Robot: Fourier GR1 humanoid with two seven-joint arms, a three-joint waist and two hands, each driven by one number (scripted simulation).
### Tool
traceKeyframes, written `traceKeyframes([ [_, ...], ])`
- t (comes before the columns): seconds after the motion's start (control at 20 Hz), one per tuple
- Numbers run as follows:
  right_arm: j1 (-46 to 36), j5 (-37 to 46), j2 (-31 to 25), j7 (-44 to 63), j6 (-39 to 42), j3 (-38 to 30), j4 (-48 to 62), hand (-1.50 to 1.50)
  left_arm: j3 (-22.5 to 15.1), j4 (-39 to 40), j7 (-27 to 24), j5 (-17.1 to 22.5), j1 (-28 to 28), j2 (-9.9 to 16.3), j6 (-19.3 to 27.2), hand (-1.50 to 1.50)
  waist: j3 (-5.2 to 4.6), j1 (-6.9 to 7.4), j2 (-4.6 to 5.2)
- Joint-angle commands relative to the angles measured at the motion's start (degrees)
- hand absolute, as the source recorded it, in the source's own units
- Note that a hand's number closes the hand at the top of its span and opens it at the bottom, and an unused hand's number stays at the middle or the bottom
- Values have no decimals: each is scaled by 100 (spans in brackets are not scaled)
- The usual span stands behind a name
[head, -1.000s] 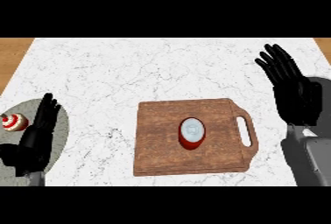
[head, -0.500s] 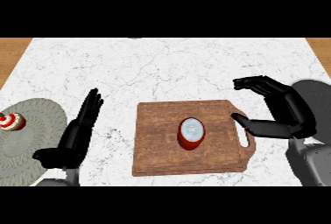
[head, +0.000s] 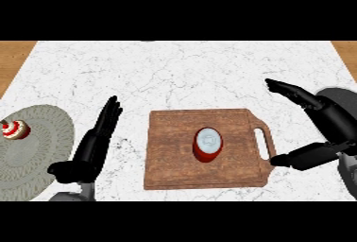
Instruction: Pick the can from the cutting board and place it in the pan
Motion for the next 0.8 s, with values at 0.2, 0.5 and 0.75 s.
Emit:
traceKeyframes([
  [0.2, -851, 974, 57, 1376, 280, 990, -269, -150, 18, 139, 72, -71, -251, -183, 63, 0, -5, 49, 7],
  [0.5, -1511, 1711, -109, 2032, 1056, 1869, 115, -150, 120, 36, -10, 60, -96, 81, -260, 0, -6, 123, 21],
  [0.75, -1833, 2598, 495, 2410, 1063, 2553, 510, -150, 43, -64, 153, -98, -109, -100, -44, 0, -1, 89, 10],
])
